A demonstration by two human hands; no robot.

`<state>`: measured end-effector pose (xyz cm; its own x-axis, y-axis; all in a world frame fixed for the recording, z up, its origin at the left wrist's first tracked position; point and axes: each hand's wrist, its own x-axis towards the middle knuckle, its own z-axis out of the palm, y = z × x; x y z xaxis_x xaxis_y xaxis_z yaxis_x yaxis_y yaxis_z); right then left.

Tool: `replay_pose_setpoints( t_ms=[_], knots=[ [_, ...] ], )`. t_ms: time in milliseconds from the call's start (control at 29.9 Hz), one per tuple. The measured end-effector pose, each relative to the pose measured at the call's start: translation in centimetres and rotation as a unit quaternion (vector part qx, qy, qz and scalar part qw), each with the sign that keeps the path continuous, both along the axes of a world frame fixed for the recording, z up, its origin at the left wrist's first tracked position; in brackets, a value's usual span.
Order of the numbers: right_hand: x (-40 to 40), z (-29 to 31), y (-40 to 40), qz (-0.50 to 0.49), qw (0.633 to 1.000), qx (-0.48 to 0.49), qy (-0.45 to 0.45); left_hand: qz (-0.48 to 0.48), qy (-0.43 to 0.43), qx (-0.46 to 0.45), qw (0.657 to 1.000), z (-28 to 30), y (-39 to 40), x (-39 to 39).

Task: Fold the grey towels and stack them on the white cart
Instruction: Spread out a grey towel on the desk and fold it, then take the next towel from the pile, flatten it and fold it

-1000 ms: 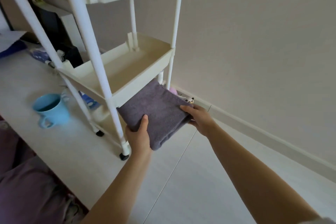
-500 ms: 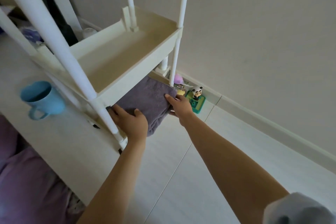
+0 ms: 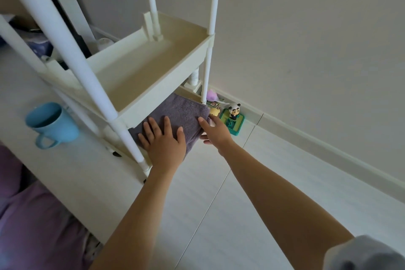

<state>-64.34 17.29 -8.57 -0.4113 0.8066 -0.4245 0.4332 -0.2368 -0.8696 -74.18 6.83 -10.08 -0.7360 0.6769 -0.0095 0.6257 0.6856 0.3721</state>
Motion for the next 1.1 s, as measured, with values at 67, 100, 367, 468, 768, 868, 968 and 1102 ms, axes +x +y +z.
replay_pose_setpoints(
  t_ms=[67, 100, 367, 468, 768, 868, 968, 1102],
  knots=[
    [0.9, 0.6, -0.9, 0.001, 0.999, 0.03, -0.015, -0.003, -0.015, 0.013, 1.0, 0.8, -0.6, 0.4],
    [1.8, 1.0, -1.4, -0.003, 0.999, 0.044, -0.019, -0.009, -0.021, 0.022, 0.999, 1.4, -0.8, 1.0],
    [13.0, 2.6, -6.3, -0.089, 0.989, 0.119, -0.012, -0.173, -0.071, 0.048, 0.981, 6.0, -2.4, 9.5],
    [18.3, 2.5, -8.4, -0.157, 0.98, 0.122, 0.017, -0.233, -0.186, 0.047, 0.953, 7.0, -3.3, 13.3],
    [37.6, 2.0, -16.8, -0.32, 0.941, 0.105, 0.039, -0.338, -0.247, -0.014, 0.908, 6.2, -6.1, 31.0],
    [45.7, 1.5, -19.7, -0.362, 0.924, 0.121, 0.005, -0.375, -0.281, -0.048, 0.882, 5.4, -7.0, 39.3],
    [50.8, 1.2, -21.5, -0.394, 0.91, 0.128, -0.018, -0.397, -0.302, -0.048, 0.865, 4.8, -7.6, 44.8],
    [58.2, 0.2, -24.5, -0.438, 0.868, 0.155, -0.173, -0.435, -0.334, -0.078, 0.833, 3.9, -8.7, 52.6]
  ],
)
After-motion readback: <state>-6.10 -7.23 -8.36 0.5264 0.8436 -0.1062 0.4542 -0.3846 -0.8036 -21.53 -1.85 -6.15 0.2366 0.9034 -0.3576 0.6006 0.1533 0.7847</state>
